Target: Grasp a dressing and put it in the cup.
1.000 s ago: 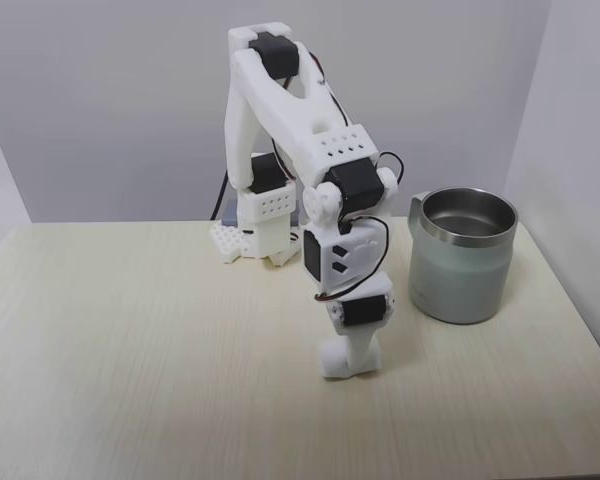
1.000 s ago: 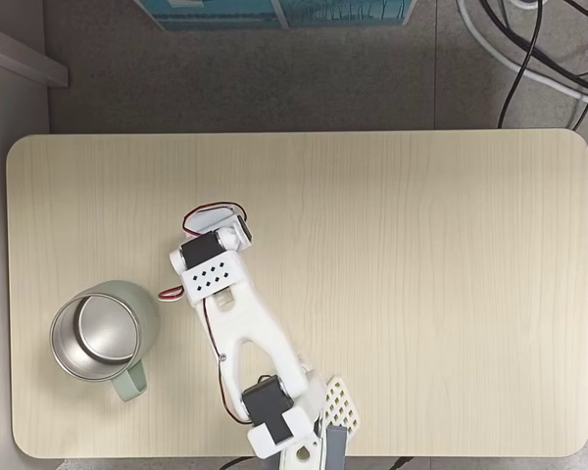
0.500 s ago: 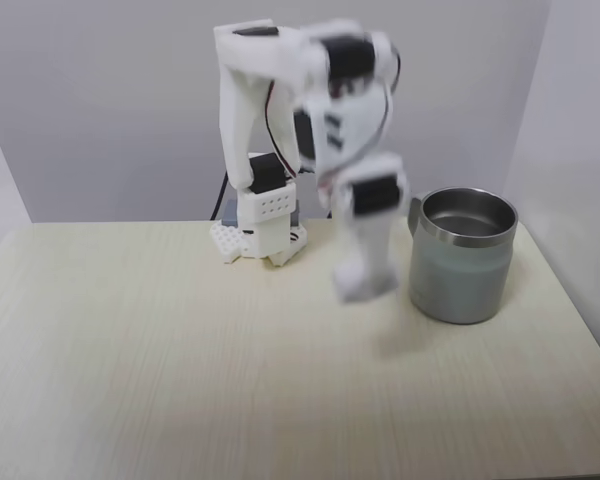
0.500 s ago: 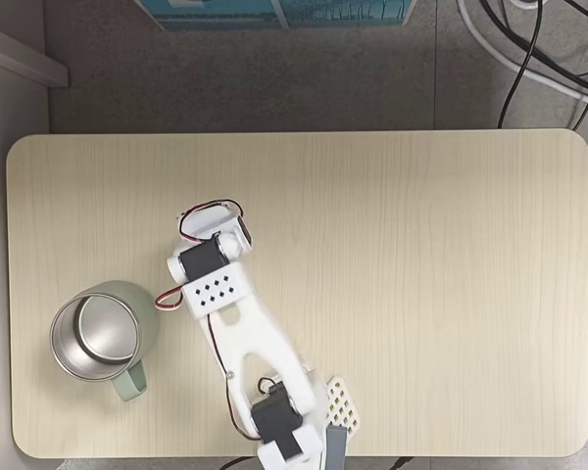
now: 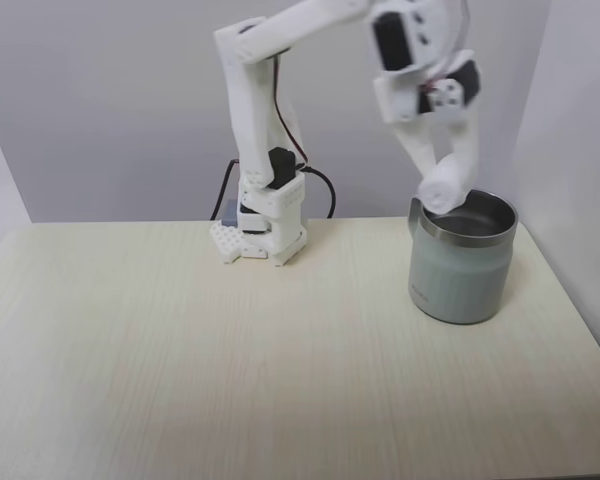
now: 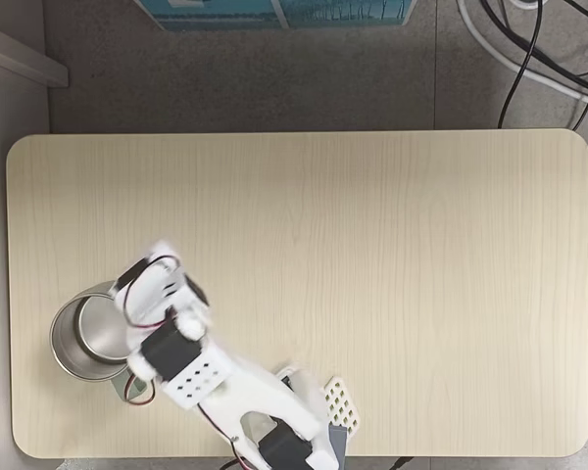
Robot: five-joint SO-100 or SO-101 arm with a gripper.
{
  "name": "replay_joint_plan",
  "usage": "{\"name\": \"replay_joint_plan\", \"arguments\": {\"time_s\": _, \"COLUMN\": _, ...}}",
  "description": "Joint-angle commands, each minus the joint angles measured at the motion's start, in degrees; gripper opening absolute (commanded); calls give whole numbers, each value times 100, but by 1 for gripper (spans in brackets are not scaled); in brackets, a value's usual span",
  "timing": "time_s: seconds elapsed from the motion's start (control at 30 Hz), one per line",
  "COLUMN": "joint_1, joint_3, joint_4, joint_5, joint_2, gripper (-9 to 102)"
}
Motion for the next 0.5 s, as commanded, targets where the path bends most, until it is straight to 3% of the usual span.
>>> {"name": "replay_joint_plan", "arguments": {"time_s": 0.0, "joint_1": -571, "joint_3": 255, "joint_4": 105, "joint_5": -281, "joint_2": 62, "gripper": 0}}
{"name": "replay_joint_plan", "arguments": {"time_s": 0.47, "joint_1": -1002, "joint_3": -237, "joint_4": -308, "joint_5": -527, "joint_2": 404, "gripper": 0}}
